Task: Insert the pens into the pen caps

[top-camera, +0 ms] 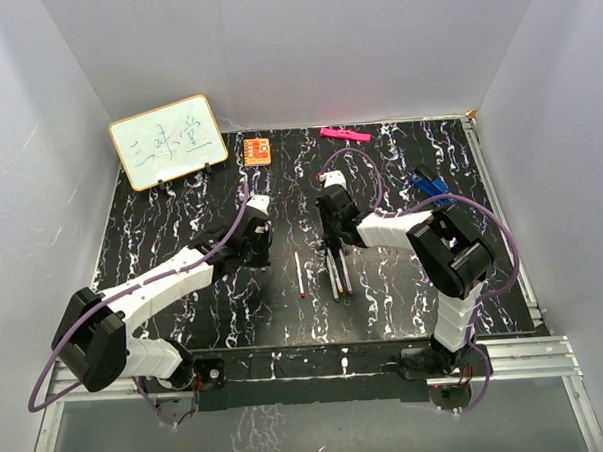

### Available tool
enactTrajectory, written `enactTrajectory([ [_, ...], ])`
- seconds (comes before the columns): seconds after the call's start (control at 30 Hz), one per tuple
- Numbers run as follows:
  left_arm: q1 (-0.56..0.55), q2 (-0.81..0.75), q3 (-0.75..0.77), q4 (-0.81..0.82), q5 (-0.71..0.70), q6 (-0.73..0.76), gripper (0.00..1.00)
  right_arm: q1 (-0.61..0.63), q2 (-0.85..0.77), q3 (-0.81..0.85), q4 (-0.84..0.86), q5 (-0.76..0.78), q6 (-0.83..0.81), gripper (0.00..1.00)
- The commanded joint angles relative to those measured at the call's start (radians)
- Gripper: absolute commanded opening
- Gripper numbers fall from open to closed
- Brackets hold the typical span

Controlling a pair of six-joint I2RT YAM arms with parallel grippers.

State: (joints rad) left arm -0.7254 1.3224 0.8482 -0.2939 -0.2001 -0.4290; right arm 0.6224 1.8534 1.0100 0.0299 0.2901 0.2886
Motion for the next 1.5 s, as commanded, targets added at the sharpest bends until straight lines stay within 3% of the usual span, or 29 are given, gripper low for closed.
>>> enactTrajectory([
  [0.0, 0.006, -0.012, -0.009, -0.004, -0.015, 0.015, 0.0, 0.008, 0.039, 0.039, -0.134, 0.015, 0.016, 0.0],
  [0.43, 0.006, -0.028, 0.001, 0.012, -0.047, 0.036, 0.0, 0.008, 0.046, 0.185, -0.098, -0.064, 0.011, 0.0],
  [0.73, 0.006, -0.076, -0.05, 0.174, 0.02, 0.074, 0.0, 0.004, -0.038, 0.194, 0.061, -0.102, -0.013, 0.0],
  [0.87, 0.007, -0.077, -0.06, 0.26, 0.12, 0.109, 0.0, -0.014, -0.135, 0.117, 0.192, -0.142, -0.012, 0.0],
  [1.13, 0.006, -0.126, -0.188, 0.599, 0.278, 0.09, 0.0, -0.077, -0.359, -0.122, 0.578, -0.273, 0.077, 0.0],
  [1.47, 0.005, -0.051, -0.184, 0.871, 0.465, -0.017, 0.0, -0.104, -0.399, -0.295, 1.037, -0.408, 0.288, 0.0],
])
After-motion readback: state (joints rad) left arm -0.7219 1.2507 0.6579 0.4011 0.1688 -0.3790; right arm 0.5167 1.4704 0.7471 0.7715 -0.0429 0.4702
